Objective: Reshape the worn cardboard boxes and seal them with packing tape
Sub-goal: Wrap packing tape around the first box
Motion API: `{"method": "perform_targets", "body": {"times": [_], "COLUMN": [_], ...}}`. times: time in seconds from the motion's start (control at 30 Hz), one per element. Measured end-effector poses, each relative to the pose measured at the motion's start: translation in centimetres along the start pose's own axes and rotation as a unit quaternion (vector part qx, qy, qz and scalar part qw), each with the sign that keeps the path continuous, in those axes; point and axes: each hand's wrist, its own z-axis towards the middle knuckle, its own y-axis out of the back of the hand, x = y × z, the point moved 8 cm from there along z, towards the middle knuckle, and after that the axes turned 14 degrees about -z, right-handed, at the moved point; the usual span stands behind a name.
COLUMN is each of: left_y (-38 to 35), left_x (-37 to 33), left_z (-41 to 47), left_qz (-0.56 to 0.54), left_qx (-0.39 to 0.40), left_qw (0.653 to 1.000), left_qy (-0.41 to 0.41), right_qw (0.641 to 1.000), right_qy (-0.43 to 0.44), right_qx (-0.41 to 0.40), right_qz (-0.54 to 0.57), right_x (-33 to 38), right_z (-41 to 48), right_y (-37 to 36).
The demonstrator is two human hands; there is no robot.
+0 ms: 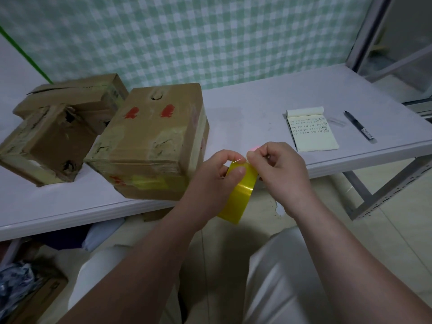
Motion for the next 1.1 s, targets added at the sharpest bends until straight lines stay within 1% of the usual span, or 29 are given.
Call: {"method": "perform_targets", "body": {"times": [0.17,0.3,0.43,0.5,0.57,0.63,0.7,0.73,0.8,0.87,0.9,1.0,1.1], "left_y": [-0.9,-1.3,-1.6,-2.0,-2.4,-2.7,-2.7,-2.6,-2.1,-1.4,-1.1,-0.3,0.0], "left_x": [0.1,-0.2,-1.1,-1.2,-0.7,-0.2,0.0,-0.2,-0.7,-1.4,-1.8,-2.6,-3.0], "left_z": [1.3,2.5,4.2,5.3,6.3,7.1,7.9,8.1,8.4,8.4,8.4,8.2,7.6], "left_qz": [-0.041,-0.082,-0.098,-0.119,-0.175,-0.218,-0.205,-0.183,-0.133,-0.09,-0.069,-0.031,-0.032], "left_qx": [-0.013,-0.058,-0.112,-0.112,-0.11,-0.114,-0.113,-0.114,-0.126,-0.14,-0.145,-0.151,-0.135], "left_qw": [0.999,0.995,0.989,0.987,0.978,0.968,0.971,0.975,0.982,0.985,0.986,0.988,0.99], "left_qy": [0.015,0.016,-0.014,-0.002,0.031,0.056,0.058,0.056,0.047,0.037,0.032,0.019,0.016], "right_qw": [0.998,0.998,0.995,0.992,0.992,0.992,0.992,0.994,0.999,0.998,0.991,0.951,0.892], "right_qy": [-0.005,-0.047,-0.086,-0.091,-0.071,-0.05,-0.044,-0.04,-0.017,0.02,0.042,0.106,0.149], "right_qx": [-0.03,-0.041,-0.045,-0.019,0.023,0.045,0.051,0.046,0.027,0.018,0.018,0.024,0.072], "right_qz": [-0.06,-0.025,0.039,0.08,0.104,0.11,0.108,0.094,0.031,-0.065,-0.124,-0.29,-0.422], "right_x": [-1.0,-2.7,-3.6,-3.5,-3.0,-2.7,-2.7,-2.7,-2.2,-1.3,-0.6,0.6,0.3], "right_z": [1.4,2.9,3.6,3.9,4.4,5.1,5.9,6.3,7.2,8.2,8.5,9.1,8.9], "right_y": [0.7,1.2,1.1,0.7,0.0,-0.2,-0.1,-0.1,0.3,0.5,0.4,-0.6,-3.0]}}
